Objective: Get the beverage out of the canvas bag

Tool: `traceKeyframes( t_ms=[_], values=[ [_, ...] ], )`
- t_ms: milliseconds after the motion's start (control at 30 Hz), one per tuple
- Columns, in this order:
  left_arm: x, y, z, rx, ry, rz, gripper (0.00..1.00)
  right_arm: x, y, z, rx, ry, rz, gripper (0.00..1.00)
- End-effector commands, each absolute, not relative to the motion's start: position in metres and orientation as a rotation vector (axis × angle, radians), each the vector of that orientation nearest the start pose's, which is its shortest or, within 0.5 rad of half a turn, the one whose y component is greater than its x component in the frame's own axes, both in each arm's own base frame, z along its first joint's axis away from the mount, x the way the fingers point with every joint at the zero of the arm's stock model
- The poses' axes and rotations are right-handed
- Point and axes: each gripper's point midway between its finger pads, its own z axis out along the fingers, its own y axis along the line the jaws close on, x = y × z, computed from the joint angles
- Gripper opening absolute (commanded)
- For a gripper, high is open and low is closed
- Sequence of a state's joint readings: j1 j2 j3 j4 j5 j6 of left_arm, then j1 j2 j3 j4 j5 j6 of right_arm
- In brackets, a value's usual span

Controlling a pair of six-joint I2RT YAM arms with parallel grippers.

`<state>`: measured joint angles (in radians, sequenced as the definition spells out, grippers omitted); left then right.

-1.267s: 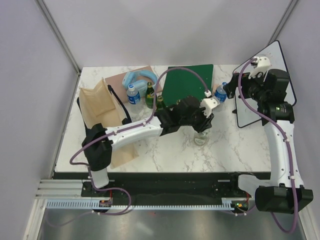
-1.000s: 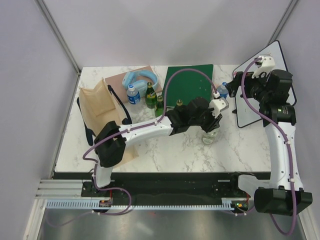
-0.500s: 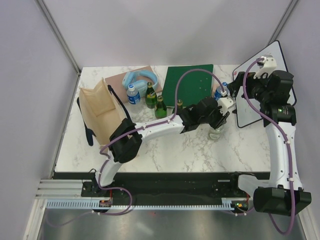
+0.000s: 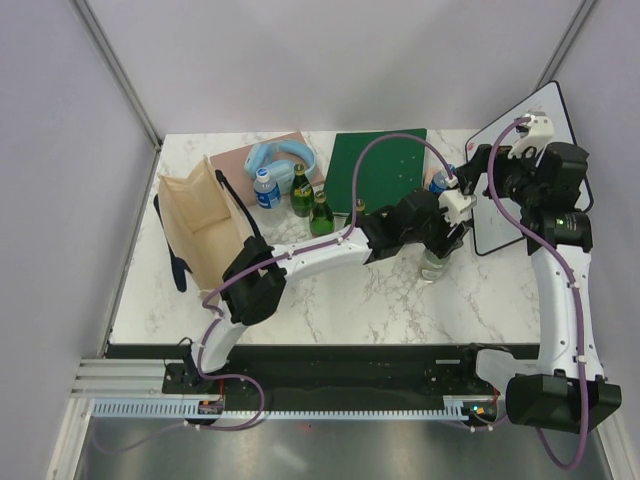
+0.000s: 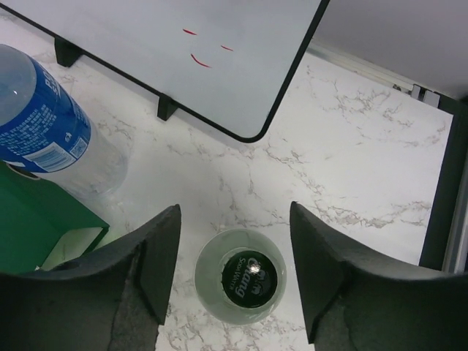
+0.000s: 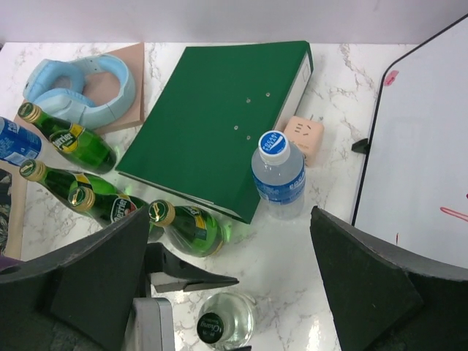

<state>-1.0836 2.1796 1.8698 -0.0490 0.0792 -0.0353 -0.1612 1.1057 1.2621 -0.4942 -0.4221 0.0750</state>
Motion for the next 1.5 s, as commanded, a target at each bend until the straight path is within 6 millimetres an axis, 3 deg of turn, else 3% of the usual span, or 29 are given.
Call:
traceKeyframes(
  t_ms=[0,100,167,200,267,300,333,367,400,433,567,633,667,767,800,867,900,967,1000,1033,1067,1133,1267,1300,1367,1400,1467],
  values=[
    [0.29,-0.577,0.275,0.961,1.534,-0.858,0.7,0.345,0.025,0.344,-0.097,1.846,0.366,0.98],
    [0.289,-0.571,0.291,0.937,1.526,-0.853,0.73,0.344,0.029,0.35,-0.131,1.831,0.38,0.98],
    [0.287,-0.561,0.316,0.904,1.497,-0.856,0.74,0.34,0.035,0.356,-0.175,1.813,0.407,0.98],
    [0.287,-0.553,0.311,0.908,1.53,-0.829,0.75,0.339,0.037,0.36,-0.199,1.801,0.406,0.98],
    [0.281,-0.536,0.335,0.888,1.51,-0.83,0.78,0.336,0.045,0.366,-0.244,1.781,0.44,0.98],
    [0.282,-0.526,0.325,0.878,1.544,-0.79,0.8,0.335,0.047,0.367,-0.258,1.778,0.456,0.98],
    [0.277,-0.513,0.346,0.852,1.52,-0.794,0.82,0.335,0.049,0.369,-0.267,1.774,0.471,0.98],
    [0.277,-0.504,0.349,0.834,1.526,-0.778,0.83,0.333,0.055,0.371,-0.286,1.768,0.501,0.98],
    [0.274,-0.495,0.334,0.841,1.564,-0.755,0.85,0.333,0.057,0.372,-0.294,1.765,0.515,0.98],
    [0.273,-0.484,0.339,0.818,1.569,-0.746,0.87,0.334,0.058,0.372,-0.293,1.767,0.536,0.98],
    [0.261,-0.424,0.346,0.705,1.625,-0.7,0.95,0.332,0.069,0.372,-0.329,1.769,0.617,0.98],
    [0.259,-0.401,0.339,0.653,1.694,-0.698,0.96,0.332,0.074,0.368,-0.347,1.776,0.654,0.98],
    [0.255,-0.381,0.347,0.611,1.697,-0.7,0.96,0.332,0.074,0.367,-0.348,1.779,0.66,0.98],
    [0.253,-0.343,0.345,0.506,1.765,-0.691,0.96,0.332,0.082,0.362,-0.379,1.787,0.714,0.98],
    [0.248,-0.326,0.363,0.449,1.742,-0.722,0.96,0.331,0.089,0.358,-0.4,1.794,0.741,0.98],
    [0.25,-0.299,0.364,0.391,1.769,-0.691,0.96,0.329,0.101,0.353,-0.455,1.797,0.766,0.98],
    [0.245,-0.282,0.378,0.343,1.748,-0.708,0.96,0.325,0.117,0.346,-0.509,1.814,0.802,0.98],
    [0.25,-0.25,0.378,0.262,1.784,-0.661,0.96,0.32,0.136,0.341,-0.598,1.815,0.802,0.98],
    [0.249,-0.238,0.379,0.223,1.796,-0.657,0.96,0.313,0.155,0.335,-0.681,1.814,0.824,0.98],
    [0.248,-0.217,0.388,0.166,1.778,-0.641,0.96,0.309,0.165,0.332,-0.725,1.811,0.834,0.98],
    [0.247,-0.202,0.381,0.13,1.807,-0.6,0.96,0.306,0.173,0.333,-0.76,1.801,0.835,0.98],
    [0.244,-0.172,0.386,0.022,1.796,-0.573,0.97,0.296,0.203,0.333,-0.877,1.763,0.868,0.96],
    [0.237,-0.126,0.365,-0.126,1.867,-0.457,0.97,0.271,0.259,0.337,-1.095,1.672,0.915,0.92],
    [0.236,-0.12,0.361,-0.159,1.877,-0.446,0.97,0.257,0.282,0.331,-1.173,1.66,0.943,0.91],
    [0.234,-0.104,0.348,-0.212,1.909,-0.387,0.97,0.244,0.306,0.338,-1.265,1.592,0.946,0.87],
    [0.234,-0.098,0.343,-0.244,1.92,-0.37,0.99,0.23,0.328,0.33,-1.337,1.58,0.969,0.85],
    [0.235,-0.082,0.331,-0.305,1.944,-0.302,0.99,0.219,0.35,0.338,-1.41,1.507,0.961,0.8]
  ],
)
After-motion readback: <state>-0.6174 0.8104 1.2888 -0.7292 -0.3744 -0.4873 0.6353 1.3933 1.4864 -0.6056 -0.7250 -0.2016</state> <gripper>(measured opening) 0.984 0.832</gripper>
